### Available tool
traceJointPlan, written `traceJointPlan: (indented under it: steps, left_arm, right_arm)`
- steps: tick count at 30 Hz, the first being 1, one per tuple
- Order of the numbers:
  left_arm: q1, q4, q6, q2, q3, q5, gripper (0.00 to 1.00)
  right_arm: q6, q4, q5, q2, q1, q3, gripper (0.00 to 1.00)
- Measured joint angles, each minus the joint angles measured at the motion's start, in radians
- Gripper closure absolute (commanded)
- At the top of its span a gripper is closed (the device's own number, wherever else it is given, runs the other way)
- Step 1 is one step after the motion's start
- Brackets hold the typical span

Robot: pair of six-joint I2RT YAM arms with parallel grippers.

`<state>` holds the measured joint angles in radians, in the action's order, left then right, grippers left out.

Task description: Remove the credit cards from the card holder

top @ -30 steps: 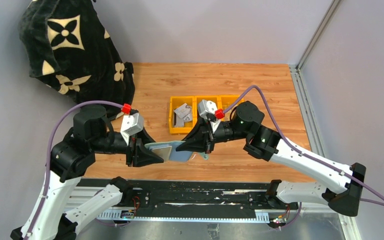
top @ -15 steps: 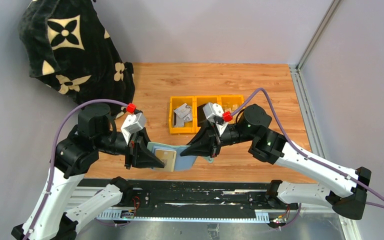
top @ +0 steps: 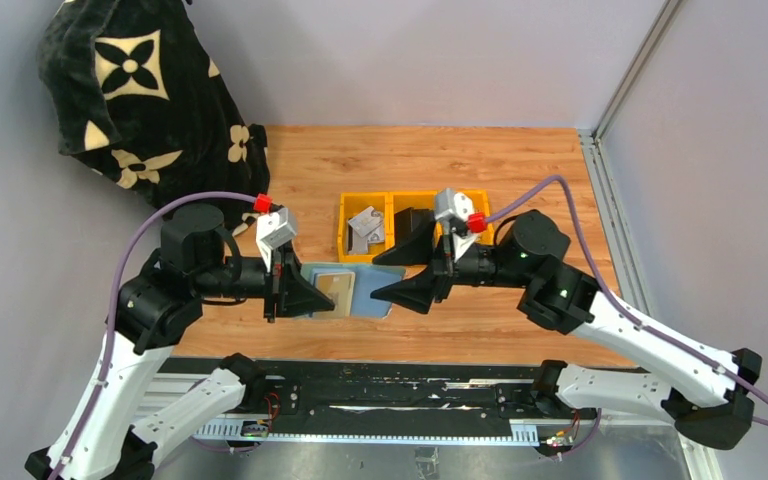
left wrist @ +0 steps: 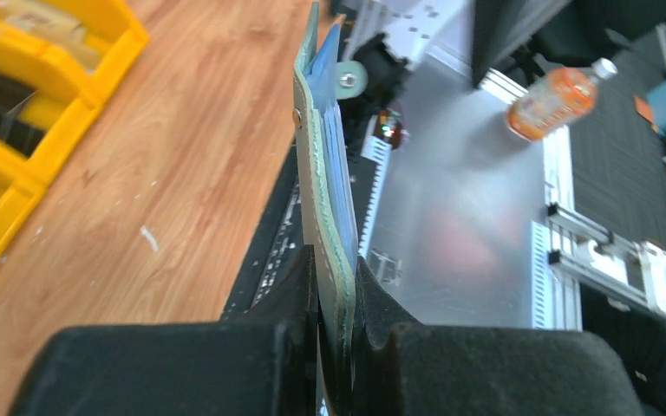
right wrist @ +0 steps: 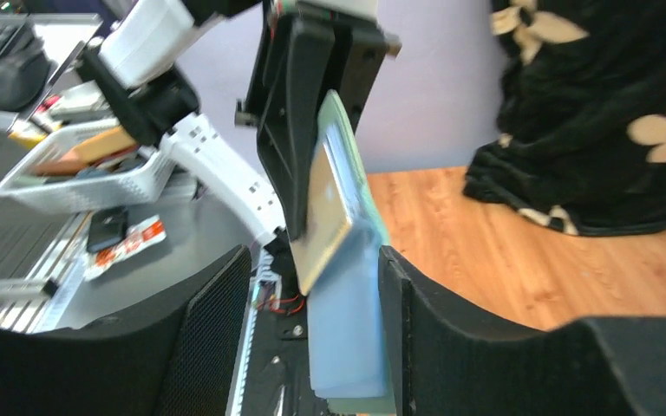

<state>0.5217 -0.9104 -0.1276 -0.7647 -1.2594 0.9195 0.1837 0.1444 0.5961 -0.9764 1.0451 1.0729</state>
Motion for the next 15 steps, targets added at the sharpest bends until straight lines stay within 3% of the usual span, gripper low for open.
traceJointPlan:
  steps: [5, 15]
  left_arm:
    - [-0.036, 0.023, -0.046, -0.008, 0.045, -0.105, 1.00]
    - [-0.057, 0.104, -0.133, -0.037, 0.061, -0.087, 1.00]
  right_arm:
    - [0.040, -0.015, -0.116, 0.053, 0.000, 0.021, 0.43]
    - [0.203, -0.003, -0.035, -0.068, 0.000, 0.001, 0.49]
